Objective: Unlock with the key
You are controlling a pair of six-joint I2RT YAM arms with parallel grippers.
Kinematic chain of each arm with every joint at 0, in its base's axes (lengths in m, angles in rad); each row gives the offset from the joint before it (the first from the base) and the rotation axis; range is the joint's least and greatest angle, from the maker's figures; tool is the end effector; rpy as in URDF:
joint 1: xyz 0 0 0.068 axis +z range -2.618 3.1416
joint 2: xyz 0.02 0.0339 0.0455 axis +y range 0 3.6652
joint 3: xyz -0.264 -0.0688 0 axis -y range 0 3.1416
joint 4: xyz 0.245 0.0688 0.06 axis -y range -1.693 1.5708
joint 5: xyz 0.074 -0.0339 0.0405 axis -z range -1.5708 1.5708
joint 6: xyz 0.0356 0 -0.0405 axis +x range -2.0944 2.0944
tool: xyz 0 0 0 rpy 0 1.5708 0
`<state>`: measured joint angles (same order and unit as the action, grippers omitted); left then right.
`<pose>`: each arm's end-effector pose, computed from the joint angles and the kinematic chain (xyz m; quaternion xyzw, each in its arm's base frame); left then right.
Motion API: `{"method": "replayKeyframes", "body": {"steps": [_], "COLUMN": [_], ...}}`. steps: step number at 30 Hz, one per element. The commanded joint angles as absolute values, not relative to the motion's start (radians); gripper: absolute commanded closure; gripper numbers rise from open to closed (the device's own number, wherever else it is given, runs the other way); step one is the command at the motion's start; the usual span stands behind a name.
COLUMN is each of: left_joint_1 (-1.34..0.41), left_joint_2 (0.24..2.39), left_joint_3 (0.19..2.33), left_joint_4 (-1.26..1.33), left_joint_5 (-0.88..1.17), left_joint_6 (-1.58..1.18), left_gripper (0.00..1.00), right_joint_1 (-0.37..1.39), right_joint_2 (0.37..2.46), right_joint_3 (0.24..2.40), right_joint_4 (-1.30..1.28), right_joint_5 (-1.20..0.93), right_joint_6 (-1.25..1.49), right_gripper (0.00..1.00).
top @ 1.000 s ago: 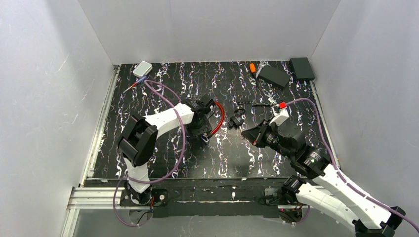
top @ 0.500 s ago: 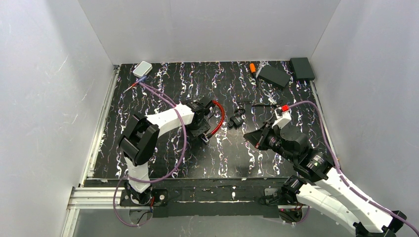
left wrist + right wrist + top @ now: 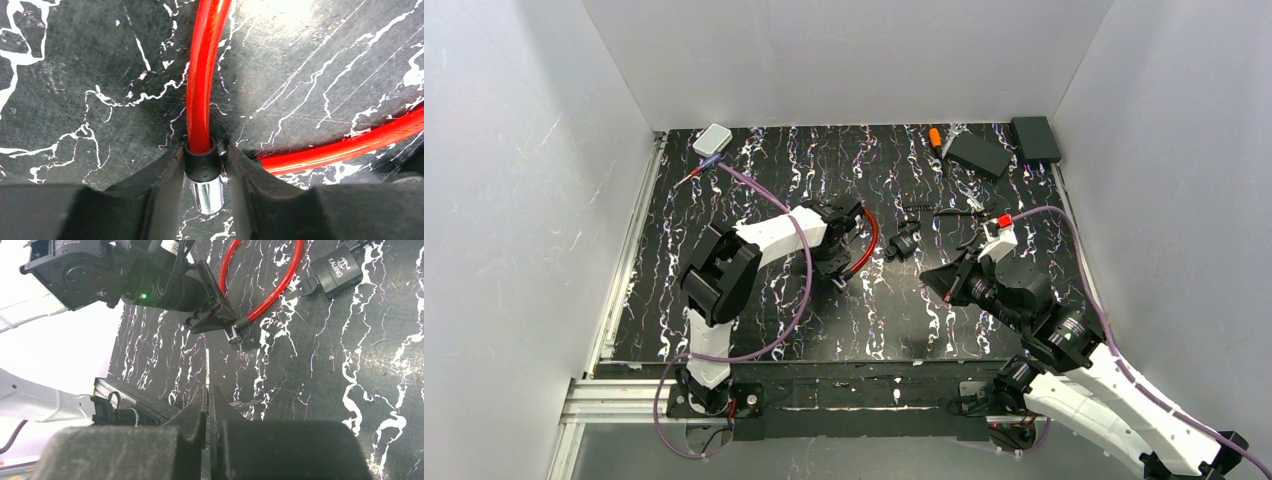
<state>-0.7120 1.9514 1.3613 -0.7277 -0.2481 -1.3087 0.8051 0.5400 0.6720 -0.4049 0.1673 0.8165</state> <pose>0.2950 -0.2431 0.1671 -0.3043 0.9363 -0.0408 0.1705 0.0969 0.0922 0.3116 0.0550 0.7936 0.3907 0.4631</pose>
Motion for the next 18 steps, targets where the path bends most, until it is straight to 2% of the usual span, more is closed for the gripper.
{"method": "replayKeyframes", "body": {"steps": [1,3,4,5,10,18], "left_joint_1": [-0.724,-0.726,-0.726,-0.726,-0.726,-0.717], "left_joint_2": [2.005,2.022,2.029,2.034,2.008,1.836], "left_joint_3": [1.399,1.407,1.413,1.416,1.382,1.224], "left_joint_4": [-0.742,-0.740,-0.739,-0.737,-0.698,-0.527], "left_joint_5": [-0.251,-0.240,-0.231,-0.223,-0.216,-0.153], "left_joint_6": [-1.286,-1.278,-1.271,-1.266,-1.247,-1.281], "left_gripper": [0.68,0.79,0.92,0.98,1.00,1.00], "right_joint_1": [0.802,0.802,0.802,0.802,0.802,0.803], "right_joint_2": [0.523,0.522,0.522,0.520,0.530,0.585], "right_joint_3": [0.685,0.692,0.693,0.694,0.691,0.669], "right_joint_4": [-0.405,-0.411,-0.412,-0.413,-0.393,-0.305], "right_joint_5": [0.193,0.196,0.196,0.196,0.161,0.069], "right_joint_6": [0.800,0.795,0.792,0.790,0.760,0.782], "right_gripper": [0.99,0.99,0.99,0.99,0.99,0.99]}}
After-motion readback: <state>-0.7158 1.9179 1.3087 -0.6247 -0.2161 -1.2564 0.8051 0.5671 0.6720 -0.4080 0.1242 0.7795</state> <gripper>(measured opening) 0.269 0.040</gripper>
